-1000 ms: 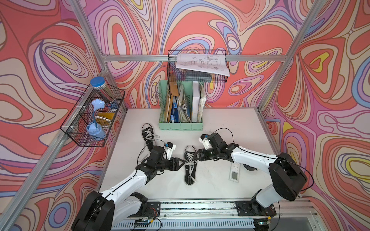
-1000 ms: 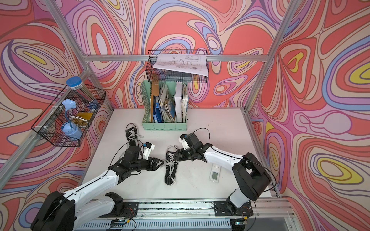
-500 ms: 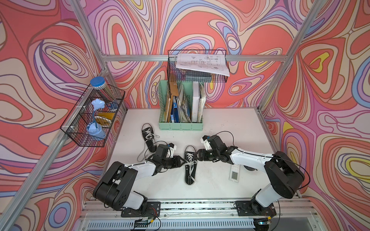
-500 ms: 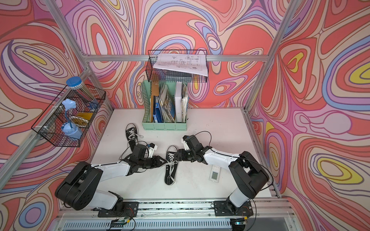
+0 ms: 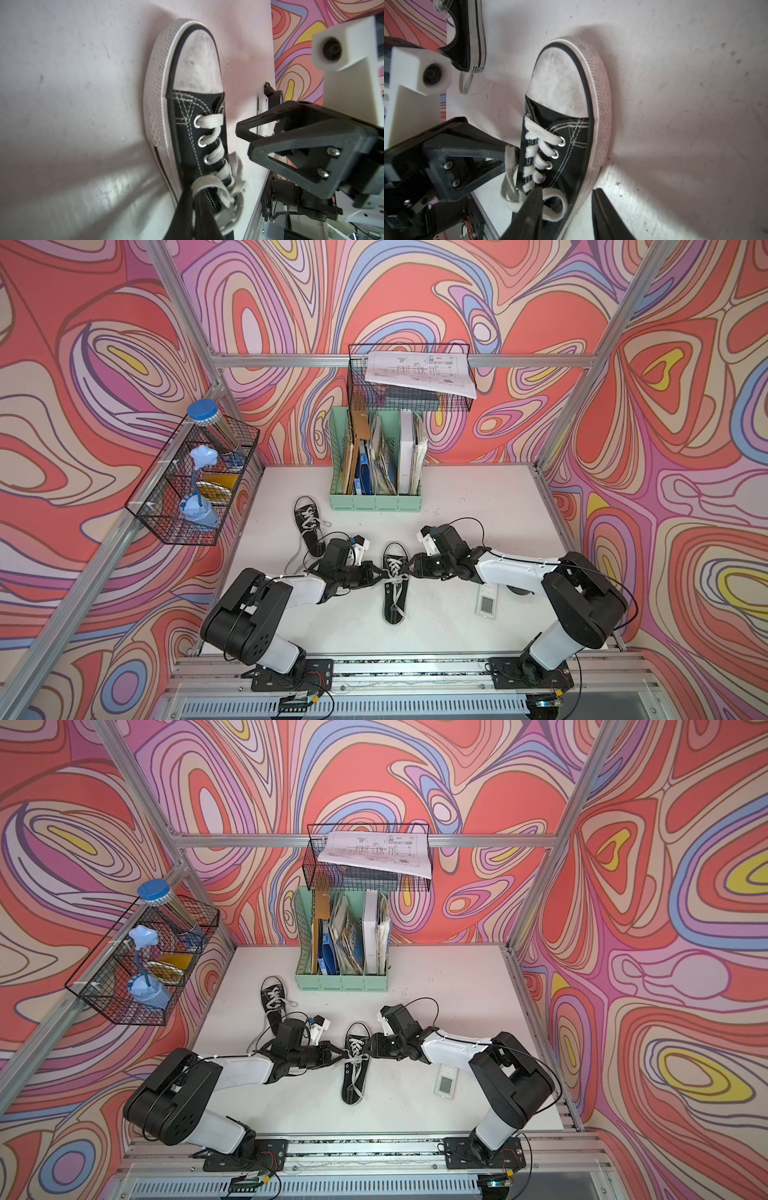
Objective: Tie the shoes
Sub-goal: Tie the shoelace on the shoe.
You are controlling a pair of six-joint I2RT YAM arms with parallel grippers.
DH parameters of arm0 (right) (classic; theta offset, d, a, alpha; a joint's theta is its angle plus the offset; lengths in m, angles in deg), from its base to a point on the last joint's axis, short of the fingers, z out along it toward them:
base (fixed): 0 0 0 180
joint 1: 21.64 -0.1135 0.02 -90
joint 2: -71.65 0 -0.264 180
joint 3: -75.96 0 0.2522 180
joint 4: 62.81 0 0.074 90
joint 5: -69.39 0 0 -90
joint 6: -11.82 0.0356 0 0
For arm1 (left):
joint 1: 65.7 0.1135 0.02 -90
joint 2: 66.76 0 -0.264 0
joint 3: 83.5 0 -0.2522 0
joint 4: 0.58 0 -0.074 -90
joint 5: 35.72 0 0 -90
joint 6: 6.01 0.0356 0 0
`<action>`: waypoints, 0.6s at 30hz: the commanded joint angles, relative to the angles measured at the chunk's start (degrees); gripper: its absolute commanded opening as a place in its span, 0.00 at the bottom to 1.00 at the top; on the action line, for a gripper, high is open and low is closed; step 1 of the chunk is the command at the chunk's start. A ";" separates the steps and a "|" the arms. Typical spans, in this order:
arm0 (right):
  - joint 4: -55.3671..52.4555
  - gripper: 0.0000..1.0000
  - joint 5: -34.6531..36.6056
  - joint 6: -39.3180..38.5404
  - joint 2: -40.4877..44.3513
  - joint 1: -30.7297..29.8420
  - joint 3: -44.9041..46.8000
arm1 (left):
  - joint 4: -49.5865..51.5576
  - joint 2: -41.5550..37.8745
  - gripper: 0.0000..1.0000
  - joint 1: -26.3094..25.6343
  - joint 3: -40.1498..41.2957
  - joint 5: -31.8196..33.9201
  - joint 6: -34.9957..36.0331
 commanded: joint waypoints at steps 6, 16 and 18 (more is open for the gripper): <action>0.78 0.34 -1.07 -0.38 -2.34 -1.24 0.09 | -1.62 -1.31 0.06 0.32 1.29 -1.03 0.28; -4.71 0.28 2.03 -3.78 -2.51 -3.43 -2.31 | -2.26 -0.98 0.06 0.24 1.29 -1.23 0.02; -5.73 0.27 2.63 -4.49 -2.54 -3.79 -2.85 | -2.32 -0.98 0.06 0.26 1.37 -1.20 -0.10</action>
